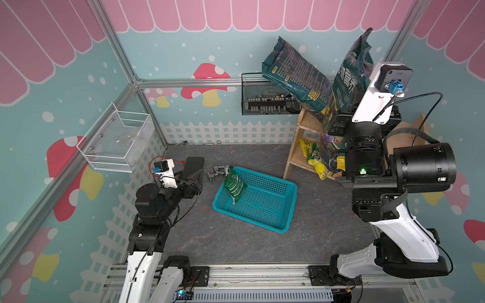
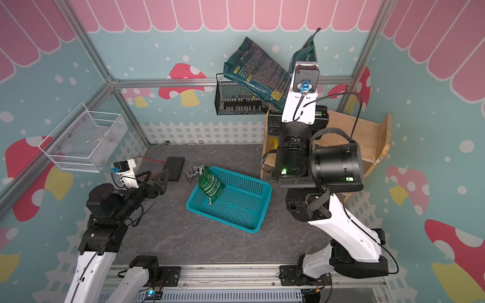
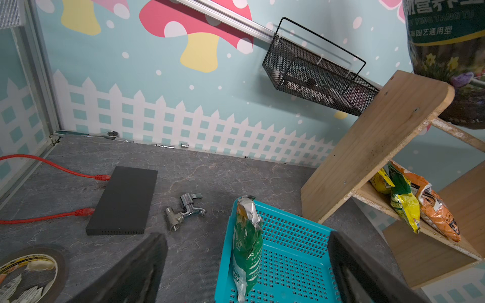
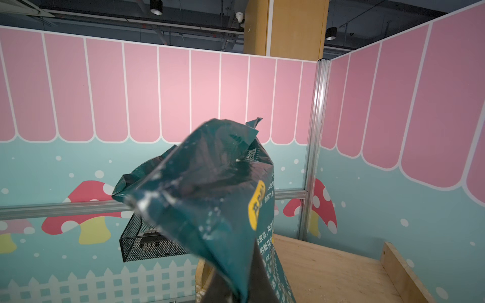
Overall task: Take down the fertilizer bag from the shelf
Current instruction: Pick up the fertilizer bag from the shelf, then place the fertilizer bag in the storage box.
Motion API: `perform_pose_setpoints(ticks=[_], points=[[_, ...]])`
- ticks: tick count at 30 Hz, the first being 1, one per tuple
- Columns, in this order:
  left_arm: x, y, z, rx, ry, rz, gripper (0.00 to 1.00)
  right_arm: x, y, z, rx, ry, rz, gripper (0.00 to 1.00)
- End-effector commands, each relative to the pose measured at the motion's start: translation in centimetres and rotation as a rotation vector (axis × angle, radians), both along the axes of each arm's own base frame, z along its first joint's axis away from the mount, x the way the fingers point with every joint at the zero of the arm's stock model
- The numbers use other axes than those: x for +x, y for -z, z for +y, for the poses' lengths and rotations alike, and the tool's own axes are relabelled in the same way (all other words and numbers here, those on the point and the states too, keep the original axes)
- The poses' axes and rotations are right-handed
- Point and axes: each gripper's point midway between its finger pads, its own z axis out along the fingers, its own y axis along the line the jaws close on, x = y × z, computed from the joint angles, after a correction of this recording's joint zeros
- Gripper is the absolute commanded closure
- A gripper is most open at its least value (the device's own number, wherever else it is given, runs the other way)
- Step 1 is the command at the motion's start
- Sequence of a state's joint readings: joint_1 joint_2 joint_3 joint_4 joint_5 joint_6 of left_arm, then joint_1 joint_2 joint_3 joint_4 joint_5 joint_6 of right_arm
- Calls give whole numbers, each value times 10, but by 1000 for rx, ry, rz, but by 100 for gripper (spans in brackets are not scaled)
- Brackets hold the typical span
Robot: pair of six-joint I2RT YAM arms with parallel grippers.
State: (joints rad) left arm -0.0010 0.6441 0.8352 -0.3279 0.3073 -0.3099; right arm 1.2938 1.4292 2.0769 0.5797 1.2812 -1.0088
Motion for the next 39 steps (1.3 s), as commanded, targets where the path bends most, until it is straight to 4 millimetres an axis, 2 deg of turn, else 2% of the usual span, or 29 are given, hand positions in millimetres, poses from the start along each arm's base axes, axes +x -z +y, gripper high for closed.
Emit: perform_pose_setpoints(ticks=[1, 6, 11, 15, 18, 22, 25, 29, 34, 39], points=[[-1, -1, 0, 3, 5, -14, 1, -19, -26, 8, 31, -54, -142, 100], [-2, -1, 0, 3, 6, -14, 1, -21, -15, 54, 4, -117, -135, 100], [-2, -1, -1, 3, 9, -14, 1, -14, 8, 101, -35, -151, -113, 100], [-2, -1, 0, 3, 8, -14, 1, -11, 36, 147, -51, -253, -98, 100], [-2, -1, -1, 2, 9, -12, 1, -7, 55, 171, -48, -311, -93, 100], [-2, 0, -1, 1, 9, -11, 1, 16, 88, 200, -42, -375, -28, 100], [-2, 0, -1, 1, 9, -13, 1, 41, 115, 210, -28, -400, 32, 100], [-2, 0, 0, 1, 7, -12, 1, 62, 145, 210, -20, -393, 73, 100], [-3, -1, -1, 1, 9, -14, 1, 78, 186, 207, -1, -384, 125, 100], [-3, -1, 0, 2, 7, -16, 1, 83, 221, 209, -4, -376, 141, 100]])
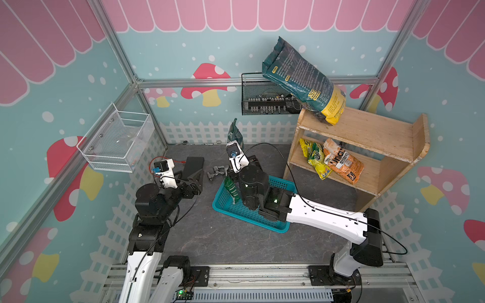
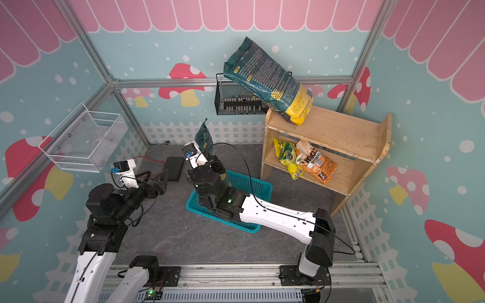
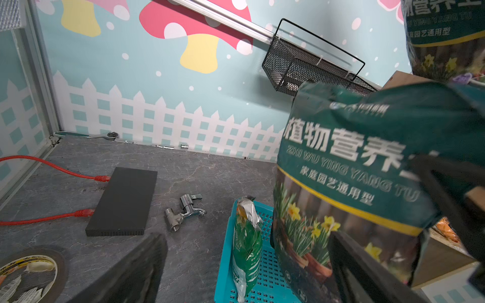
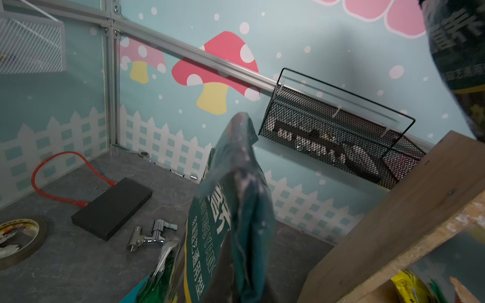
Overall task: Take down the fertilizer bag from the shelf
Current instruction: Place the fertilizer bag in the storage box.
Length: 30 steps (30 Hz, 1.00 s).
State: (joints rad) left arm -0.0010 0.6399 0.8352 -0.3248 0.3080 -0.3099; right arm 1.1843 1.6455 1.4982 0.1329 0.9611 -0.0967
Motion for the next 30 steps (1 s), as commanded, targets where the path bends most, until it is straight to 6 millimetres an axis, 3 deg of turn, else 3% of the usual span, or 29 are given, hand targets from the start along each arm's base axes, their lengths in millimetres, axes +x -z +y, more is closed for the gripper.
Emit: perform_pose_setpoints(ticks=[1, 10, 16, 21, 24, 30], points=[[-2, 0, 0, 1, 7, -10, 1, -9, -71, -26, 322, -2, -101, 100], [-2, 1, -1, 1, 8, -9, 1, 20, -29, -30, 319, 36, -46, 100], [-2, 0, -1, 1, 8, -11, 1, 35, -20, -42, 309, 89, -51, 100], [-2, 1, -1, 1, 9, -10, 1, 36, -18, -47, 319, 105, -83, 100], [-2, 1, -1, 1, 10, -9, 1, 40, -1, -42, 295, 117, -79, 100], [-2, 1, -1, 1, 9, -10, 1, 51, 56, -20, 237, 110, -29, 100]])
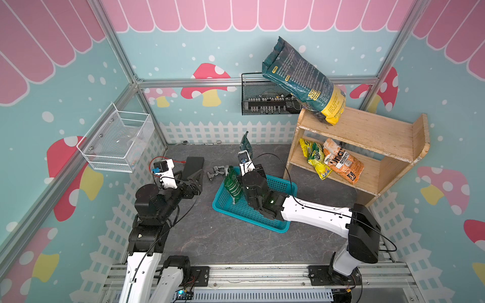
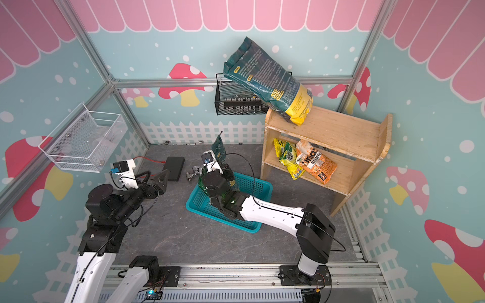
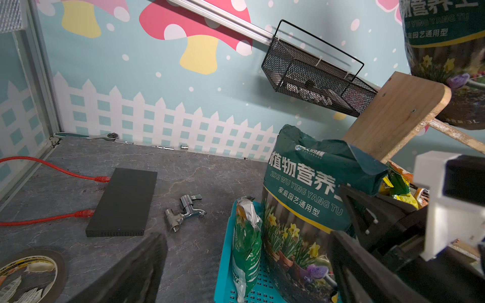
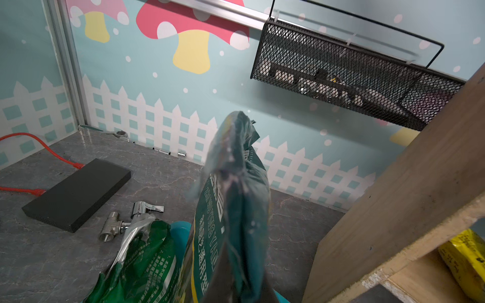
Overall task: Take down the fertilizer bag from the shelf
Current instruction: Place the fertilizer bag in the storage box.
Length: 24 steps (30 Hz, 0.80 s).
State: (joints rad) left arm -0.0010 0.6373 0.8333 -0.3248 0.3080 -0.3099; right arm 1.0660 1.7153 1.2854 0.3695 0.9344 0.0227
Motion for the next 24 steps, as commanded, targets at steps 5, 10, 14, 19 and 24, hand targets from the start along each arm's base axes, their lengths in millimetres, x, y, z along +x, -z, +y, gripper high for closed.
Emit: perform_pose_setpoints(ticks=[5, 10, 14, 19, 24], points=[[-2, 1, -1, 1, 10, -8, 1, 9, 13, 20, 135, -9, -30, 100], [-3, -1, -1, 1, 10, -13, 1, 10, 39, 34, 158, -50, 24, 100], [-3, -1, -1, 1, 11, -12, 1, 6, 50, 42, 170, -76, 44, 100], [-3, -2, -1, 1, 13, -16, 1, -4, 64, 61, 190, -139, 78, 100], [-3, -1, -1, 1, 12, -16, 1, -10, 90, 82, 220, -203, 141, 100]])
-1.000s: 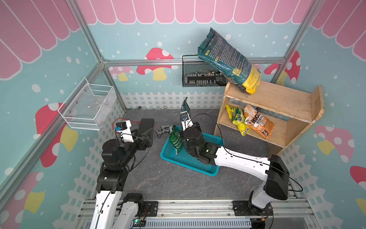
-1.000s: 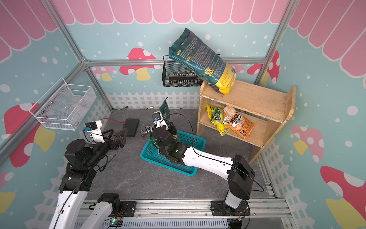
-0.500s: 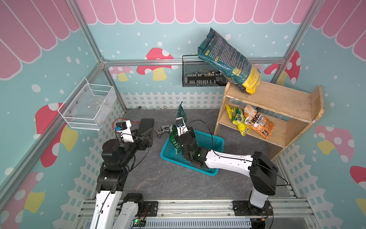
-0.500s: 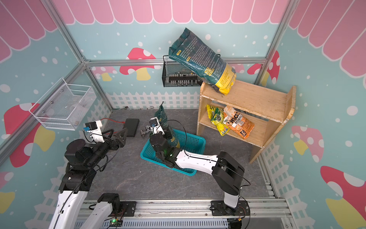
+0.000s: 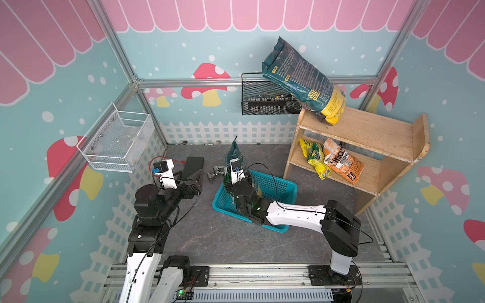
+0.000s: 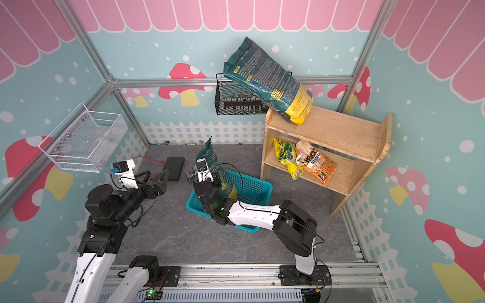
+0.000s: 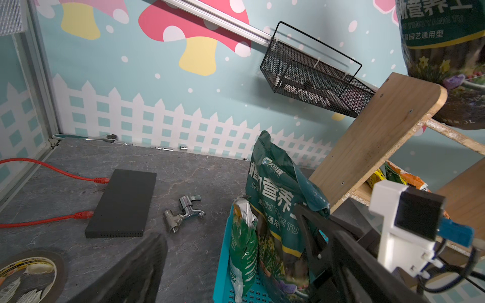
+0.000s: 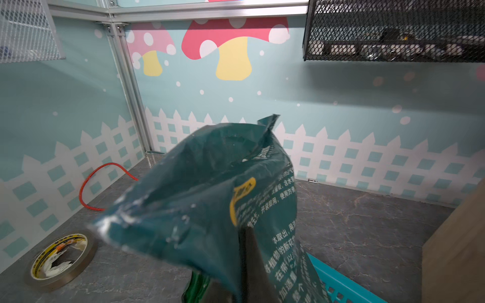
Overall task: Take down the fertilizer bag from the shelf
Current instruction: Place the fertilizer bag in the storage box.
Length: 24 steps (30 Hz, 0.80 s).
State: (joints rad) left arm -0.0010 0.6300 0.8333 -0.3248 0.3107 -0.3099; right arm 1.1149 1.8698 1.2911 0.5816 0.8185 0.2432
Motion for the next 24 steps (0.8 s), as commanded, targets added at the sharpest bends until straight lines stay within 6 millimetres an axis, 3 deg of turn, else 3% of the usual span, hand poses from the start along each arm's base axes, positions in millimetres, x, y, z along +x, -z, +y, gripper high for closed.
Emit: perform_pose_setpoints(ticks=[1, 7, 9, 11, 16, 19, 22, 24], points=[[-1, 0, -1, 1, 10, -10, 1, -2, 58, 23, -57, -90, 110, 100], [-2, 1, -1, 1, 10, -9, 1, -6, 74, 56, -38, -198, 171, 97], [-2, 0, -1, 1, 10, -10, 1, -8, 76, 64, -45, -231, 176, 77], [-2, 0, -1, 0, 9, -10, 1, -11, 75, 67, -50, -245, 164, 68], [-2, 0, -1, 0, 11, -10, 1, -18, 58, 65, -41, -268, 123, 60], [-2, 1, -1, 0, 11, -9, 1, -19, 44, 60, -41, -261, 108, 37], [-2, 1, -1, 0, 10, -9, 1, -22, 25, 49, -55, -252, 84, 21], [-2, 0, -1, 0, 11, -9, 1, -25, -5, 34, -41, -228, 52, 17]])
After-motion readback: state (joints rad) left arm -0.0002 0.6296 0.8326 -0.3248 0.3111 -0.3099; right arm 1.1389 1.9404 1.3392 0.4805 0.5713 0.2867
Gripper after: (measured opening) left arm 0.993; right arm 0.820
